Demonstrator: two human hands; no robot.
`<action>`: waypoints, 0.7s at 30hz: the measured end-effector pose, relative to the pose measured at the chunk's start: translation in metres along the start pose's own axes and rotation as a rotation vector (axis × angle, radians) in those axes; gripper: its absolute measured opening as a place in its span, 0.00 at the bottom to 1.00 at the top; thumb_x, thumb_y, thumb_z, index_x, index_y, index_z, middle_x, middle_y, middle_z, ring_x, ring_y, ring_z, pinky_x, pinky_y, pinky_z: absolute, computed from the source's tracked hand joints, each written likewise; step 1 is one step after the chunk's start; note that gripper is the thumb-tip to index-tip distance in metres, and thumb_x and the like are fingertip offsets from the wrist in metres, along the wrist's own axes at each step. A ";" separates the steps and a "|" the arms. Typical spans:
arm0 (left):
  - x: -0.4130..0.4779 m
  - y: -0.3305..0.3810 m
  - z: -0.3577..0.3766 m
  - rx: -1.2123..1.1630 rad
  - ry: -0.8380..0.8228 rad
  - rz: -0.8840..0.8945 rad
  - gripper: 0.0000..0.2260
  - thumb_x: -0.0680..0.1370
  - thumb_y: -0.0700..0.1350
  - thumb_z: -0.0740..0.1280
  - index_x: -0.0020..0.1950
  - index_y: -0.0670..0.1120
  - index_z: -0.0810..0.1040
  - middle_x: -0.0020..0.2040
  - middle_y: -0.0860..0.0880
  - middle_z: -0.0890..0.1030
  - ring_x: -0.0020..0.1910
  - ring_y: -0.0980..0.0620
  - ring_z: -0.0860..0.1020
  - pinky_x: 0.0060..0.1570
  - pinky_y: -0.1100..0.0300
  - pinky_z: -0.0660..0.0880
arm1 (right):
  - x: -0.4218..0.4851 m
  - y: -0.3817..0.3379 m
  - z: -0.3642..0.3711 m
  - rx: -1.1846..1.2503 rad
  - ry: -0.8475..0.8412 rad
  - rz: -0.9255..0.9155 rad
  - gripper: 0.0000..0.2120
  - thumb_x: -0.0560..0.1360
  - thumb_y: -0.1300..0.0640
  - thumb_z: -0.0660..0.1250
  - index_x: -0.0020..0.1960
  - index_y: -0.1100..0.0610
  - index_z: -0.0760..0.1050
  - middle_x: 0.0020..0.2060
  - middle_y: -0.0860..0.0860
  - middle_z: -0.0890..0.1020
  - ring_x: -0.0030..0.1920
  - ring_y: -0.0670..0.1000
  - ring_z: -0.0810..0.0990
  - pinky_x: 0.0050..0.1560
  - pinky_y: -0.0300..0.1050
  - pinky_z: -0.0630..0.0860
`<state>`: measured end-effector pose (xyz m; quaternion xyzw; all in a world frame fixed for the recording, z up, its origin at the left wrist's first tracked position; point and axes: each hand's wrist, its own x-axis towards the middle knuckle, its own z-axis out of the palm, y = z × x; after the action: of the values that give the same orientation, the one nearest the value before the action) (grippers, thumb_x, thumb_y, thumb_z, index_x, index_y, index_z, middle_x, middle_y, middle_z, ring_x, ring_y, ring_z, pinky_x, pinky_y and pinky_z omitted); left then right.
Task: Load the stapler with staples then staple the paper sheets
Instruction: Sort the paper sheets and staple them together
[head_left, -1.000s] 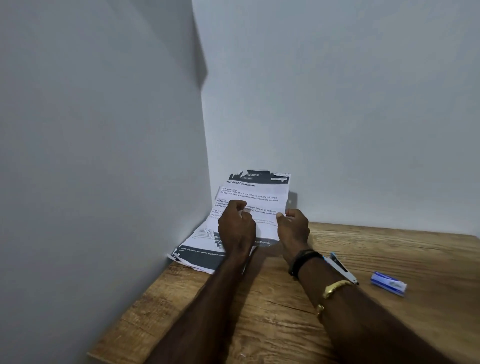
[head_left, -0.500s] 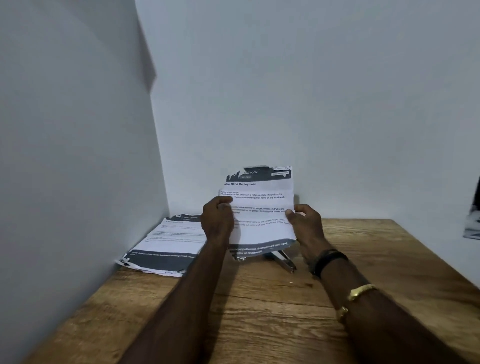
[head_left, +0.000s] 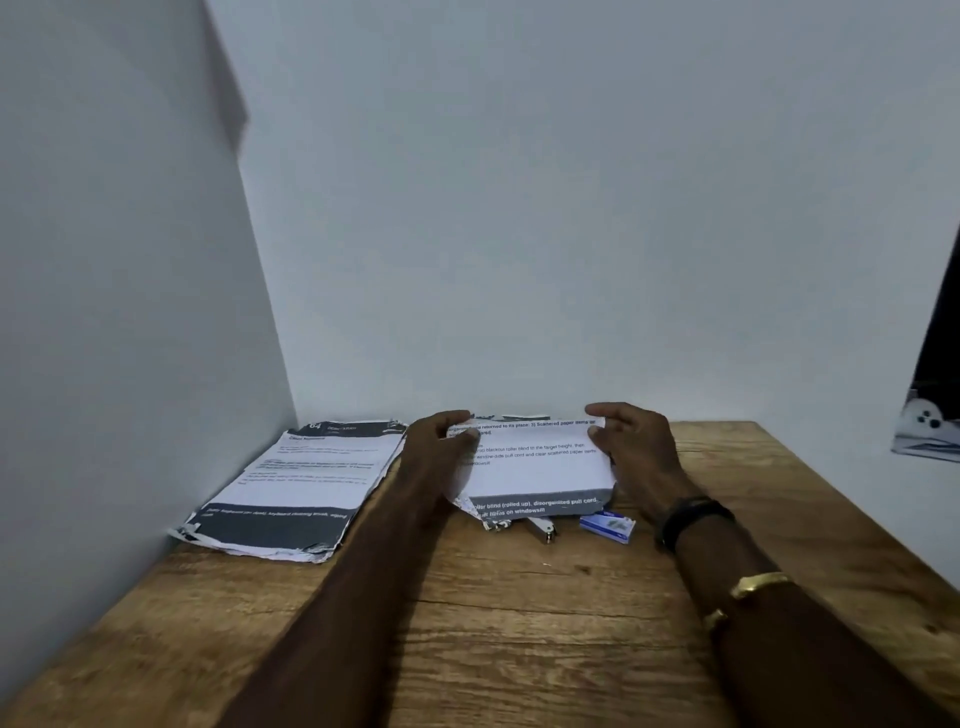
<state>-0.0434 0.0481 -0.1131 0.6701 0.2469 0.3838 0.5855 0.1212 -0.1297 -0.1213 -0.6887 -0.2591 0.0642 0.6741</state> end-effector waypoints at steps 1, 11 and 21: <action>0.001 -0.002 -0.004 0.139 -0.014 0.045 0.14 0.77 0.31 0.70 0.62 0.35 0.80 0.54 0.40 0.84 0.48 0.50 0.83 0.54 0.57 0.81 | -0.001 0.001 -0.001 -0.076 0.025 -0.020 0.10 0.76 0.65 0.72 0.54 0.56 0.86 0.48 0.57 0.87 0.52 0.56 0.85 0.55 0.53 0.82; -0.005 0.006 -0.002 0.231 0.177 0.382 0.03 0.77 0.41 0.71 0.45 0.42 0.83 0.41 0.44 0.84 0.41 0.51 0.80 0.44 0.56 0.75 | 0.001 -0.002 0.002 -0.014 0.139 -0.181 0.07 0.75 0.58 0.76 0.52 0.57 0.82 0.54 0.55 0.85 0.57 0.55 0.83 0.58 0.51 0.79; 0.007 0.005 -0.002 -0.188 0.197 0.128 0.10 0.77 0.41 0.73 0.57 0.41 0.80 0.44 0.41 0.83 0.42 0.46 0.81 0.44 0.43 0.82 | -0.002 -0.001 0.003 0.301 -0.106 -0.002 0.14 0.75 0.69 0.73 0.58 0.57 0.80 0.39 0.54 0.89 0.37 0.52 0.87 0.34 0.43 0.84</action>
<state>-0.0416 0.0532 -0.1064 0.5858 0.2230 0.5055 0.5929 0.1177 -0.1282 -0.1211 -0.5751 -0.2824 0.1377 0.7553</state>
